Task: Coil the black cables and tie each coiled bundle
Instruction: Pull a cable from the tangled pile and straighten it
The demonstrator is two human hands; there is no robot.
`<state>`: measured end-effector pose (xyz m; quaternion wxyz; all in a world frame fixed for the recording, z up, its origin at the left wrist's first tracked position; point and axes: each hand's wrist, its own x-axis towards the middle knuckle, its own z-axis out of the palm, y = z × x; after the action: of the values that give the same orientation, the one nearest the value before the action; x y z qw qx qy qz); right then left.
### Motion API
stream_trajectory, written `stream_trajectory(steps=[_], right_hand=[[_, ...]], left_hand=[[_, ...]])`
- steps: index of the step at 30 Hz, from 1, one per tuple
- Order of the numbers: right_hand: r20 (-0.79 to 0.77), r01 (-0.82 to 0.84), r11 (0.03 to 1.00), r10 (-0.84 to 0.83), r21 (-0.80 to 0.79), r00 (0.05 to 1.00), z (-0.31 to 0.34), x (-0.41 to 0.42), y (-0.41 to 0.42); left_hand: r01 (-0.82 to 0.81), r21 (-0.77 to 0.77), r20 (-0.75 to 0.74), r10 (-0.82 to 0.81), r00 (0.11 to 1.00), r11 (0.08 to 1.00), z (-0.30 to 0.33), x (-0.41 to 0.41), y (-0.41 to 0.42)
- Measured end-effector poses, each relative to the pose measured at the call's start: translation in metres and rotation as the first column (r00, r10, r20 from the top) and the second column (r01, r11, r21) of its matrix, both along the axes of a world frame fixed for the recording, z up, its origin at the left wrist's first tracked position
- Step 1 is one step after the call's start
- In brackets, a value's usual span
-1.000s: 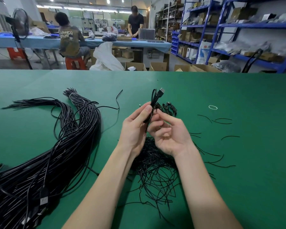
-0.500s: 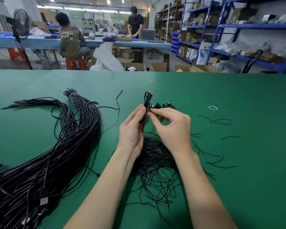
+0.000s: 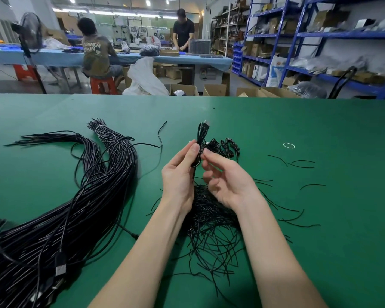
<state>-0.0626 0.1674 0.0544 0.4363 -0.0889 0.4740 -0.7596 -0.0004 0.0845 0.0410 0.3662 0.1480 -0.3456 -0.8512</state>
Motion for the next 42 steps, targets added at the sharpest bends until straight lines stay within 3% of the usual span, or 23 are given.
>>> stream_trajectory(steps=[5, 9, 12, 15, 20, 22, 24, 27, 31, 34, 37, 42], right_hand=[[0.078, 0.018, 1.000, -0.018, 0.003, 0.997, -0.013, 0.000, -0.004], [-0.156, 0.102, 0.992, -0.090, 0.074, 0.984, -0.013, 0.006, -0.010], [-0.417, 0.281, 0.959, -0.239, 0.043, 0.877, -0.010, 0.008, -0.012], [-0.658, 0.410, 0.912, -0.308, 0.001, 0.687, -0.010, 0.010, -0.013], [-0.816, 0.499, 0.865, -0.316, -0.039, 0.484, -0.018, 0.015, -0.020], [-0.846, 0.510, 0.860, -0.292, -0.027, 0.447, -0.020, 0.012, -0.023], [-0.834, 0.513, 0.858, -0.284, 0.000, 0.474, -0.021, 0.005, -0.028], [-0.845, 0.567, 0.823, -0.268, 0.049, 0.462, -0.023, -0.011, -0.050], [-0.891, 0.621, 0.754, -0.110, 0.214, 0.441, -0.029, -0.038, -0.088], [-0.868, 0.583, 0.656, 0.257, 0.479, 0.424, -0.037, -0.050, -0.104], [-0.794, 0.576, 0.561, 0.523, 0.594, 0.310, -0.035, -0.053, -0.114], [-0.614, 0.592, 0.463, 0.786, 0.659, 0.069, -0.021, -0.048, -0.118]], left_hand=[[0.034, 0.053, 0.013, -0.035, 0.999, 0.998, -0.003, -0.001, 0.002], [0.073, 0.119, 0.016, -0.076, 0.997, 0.990, -0.006, -0.001, -0.001], [0.133, 0.142, 0.025, -0.138, 0.990, 0.981, -0.006, -0.003, -0.006], [0.124, 0.139, 0.025, -0.129, 0.991, 0.982, -0.008, -0.006, -0.008], [0.118, 0.124, 0.064, -0.126, 0.990, 0.985, -0.010, -0.007, -0.007], [0.071, 0.076, 0.135, -0.081, 0.988, 0.995, -0.011, -0.007, -0.010], [-0.049, 0.034, 0.223, 0.041, 0.974, 0.998, -0.014, -0.006, -0.017], [-0.213, 0.016, 0.257, 0.202, 0.945, 0.977, -0.017, -0.005, -0.027], [-0.244, 0.056, 0.224, 0.226, 0.948, 0.968, -0.017, -0.004, -0.034], [-0.246, 0.078, 0.235, 0.222, 0.946, 0.966, -0.020, -0.003, -0.037], [-0.236, 0.100, 0.229, 0.208, 0.951, 0.967, -0.019, -0.002, -0.039], [-0.238, 0.099, 0.256, 0.206, 0.944, 0.966, -0.018, 0.000, -0.041]])
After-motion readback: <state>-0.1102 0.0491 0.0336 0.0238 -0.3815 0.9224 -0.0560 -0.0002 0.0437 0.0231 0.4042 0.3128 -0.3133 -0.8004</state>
